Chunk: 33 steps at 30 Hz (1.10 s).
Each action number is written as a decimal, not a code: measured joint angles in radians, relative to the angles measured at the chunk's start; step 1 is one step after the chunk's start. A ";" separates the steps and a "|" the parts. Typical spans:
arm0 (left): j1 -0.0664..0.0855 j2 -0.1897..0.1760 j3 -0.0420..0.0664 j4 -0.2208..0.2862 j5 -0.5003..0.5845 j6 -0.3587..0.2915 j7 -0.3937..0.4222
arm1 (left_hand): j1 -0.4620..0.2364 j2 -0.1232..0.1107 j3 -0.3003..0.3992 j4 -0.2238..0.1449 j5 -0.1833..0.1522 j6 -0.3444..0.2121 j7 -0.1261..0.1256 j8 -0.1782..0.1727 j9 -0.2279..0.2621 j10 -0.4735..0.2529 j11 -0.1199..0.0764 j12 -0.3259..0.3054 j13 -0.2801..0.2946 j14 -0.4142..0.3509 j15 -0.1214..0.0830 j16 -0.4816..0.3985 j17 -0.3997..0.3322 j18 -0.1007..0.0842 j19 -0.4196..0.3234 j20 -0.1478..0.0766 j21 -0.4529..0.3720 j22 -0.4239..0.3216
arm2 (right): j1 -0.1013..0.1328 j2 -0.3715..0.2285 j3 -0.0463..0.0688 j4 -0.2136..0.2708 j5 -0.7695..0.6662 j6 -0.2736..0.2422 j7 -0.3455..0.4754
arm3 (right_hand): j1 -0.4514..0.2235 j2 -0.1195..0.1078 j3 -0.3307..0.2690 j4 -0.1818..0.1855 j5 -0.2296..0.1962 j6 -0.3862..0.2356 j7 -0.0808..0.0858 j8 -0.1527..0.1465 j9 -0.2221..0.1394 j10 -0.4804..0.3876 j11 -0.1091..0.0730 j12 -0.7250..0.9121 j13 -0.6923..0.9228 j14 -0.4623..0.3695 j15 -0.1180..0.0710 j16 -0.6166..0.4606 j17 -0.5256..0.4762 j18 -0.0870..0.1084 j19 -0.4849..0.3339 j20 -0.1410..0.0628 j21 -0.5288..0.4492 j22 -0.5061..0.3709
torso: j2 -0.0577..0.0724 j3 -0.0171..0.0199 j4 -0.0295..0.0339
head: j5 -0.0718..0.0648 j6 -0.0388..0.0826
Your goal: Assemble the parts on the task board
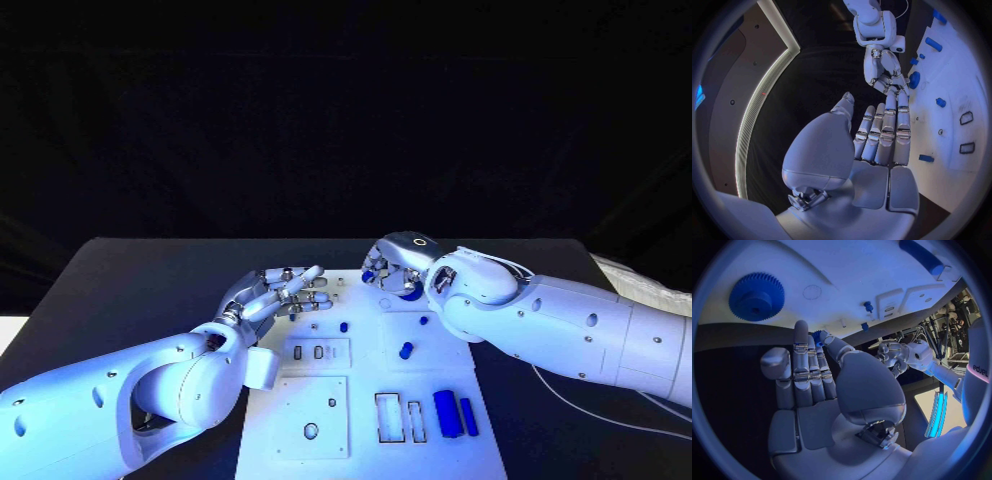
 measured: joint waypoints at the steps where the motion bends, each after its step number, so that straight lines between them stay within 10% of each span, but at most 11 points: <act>1: 0.000 0.000 0.000 -0.001 0.000 0.000 0.000 | 0.000 0.000 0.000 0.000 0.000 0.000 0.000 0.000 0.000 0.000 0.000 0.000 0.000 0.000 0.000 0.000 0.000 0.000 0.000 0.000 0.000 0.000 | 0.000 0.007 0.000 -0.007 0.001 -0.006 -0.002 | 0.000 0.000 0.001 0.001 -0.001 0.000 0.000 -0.002 0.000 0.000 0.000 0.000 0.000 0.000 0.000 0.000 0.002 0.000 0.000 0.000 0.000 0.001 | 0.000 -0.0001 0.0003 | 0.000 0.000; 14: 0.000 -0.010 0.000 0.008 0.000 0.001 0.001 | 0.000 0.000 0.000 0.000 0.000 0.000 0.000 0.000 0.000 0.000 0.000 0.000 0.000 0.000 0.000 0.000 0.001 0.000 0.000 0.000 0.000 0.000 | -0.003 0.083 0.001 -0.079 0.016 -0.027 -0.014 | 0.008 -0.015 0.036 0.028 -0.004 -0.005 0.002 -0.011 0.000 0.000 0.000 -0.004 -0.001 0.000 -0.007 0.062 0.053 0.000 -0.007 -0.007 0.017 0.014 | 0.009 -0.0013 0.0046 | 0.004 -0.002; 19: 0.000 -0.012 0.000 0.011 0.000 0.001 0.001 | 0.000 0.000 0.000 0.000 0.000 0.000 0.000 0.000 0.000 0.000 0.000 0.000 0.000 0.000 0.000 0.000 0.001 0.000 0.000 0.000 0.000 0.000 | -0.005 0.095 0.000 -0.086 0.017 -0.022 -0.015 | 0.010 -0.041 0.067 0.058 -0.004 -0.002 -0.002 -0.014 0.000 -0.003 -0.010 -0.004 -0.001 0.000 -0.022 0.824 0.567 -0.012 -0.013 -0.027 0.029 0.020 | 0.013 -0.0024 0.0083 | 0.001 -0.004; 33: 0.001 -0.014 0.000 0.012 0.000 0.001 0.001 | 0.000 0.000 0.001 -0.001 0.000 0.000 0.000 0.000 0.000 0.000 0.000 0.000 0.000 0.000 0.000 0.000 0.001 0.000 0.000 0.000 0.000 -0.001 | -0.005 0.106 0.000 -0.082 0.018 -0.002 -0.014 | 0.010 -0.041 0.068 0.060 -0.008 -0.004 -0.004 -0.013 0.000 -0.003 -0.010 -0.004 -0.001 0.000 -0.022 0.870 0.597 -0.015 -0.017 -0.023 0.029 0.021 | 0.015 -0.0024 0.0084 | 0.004 -0.009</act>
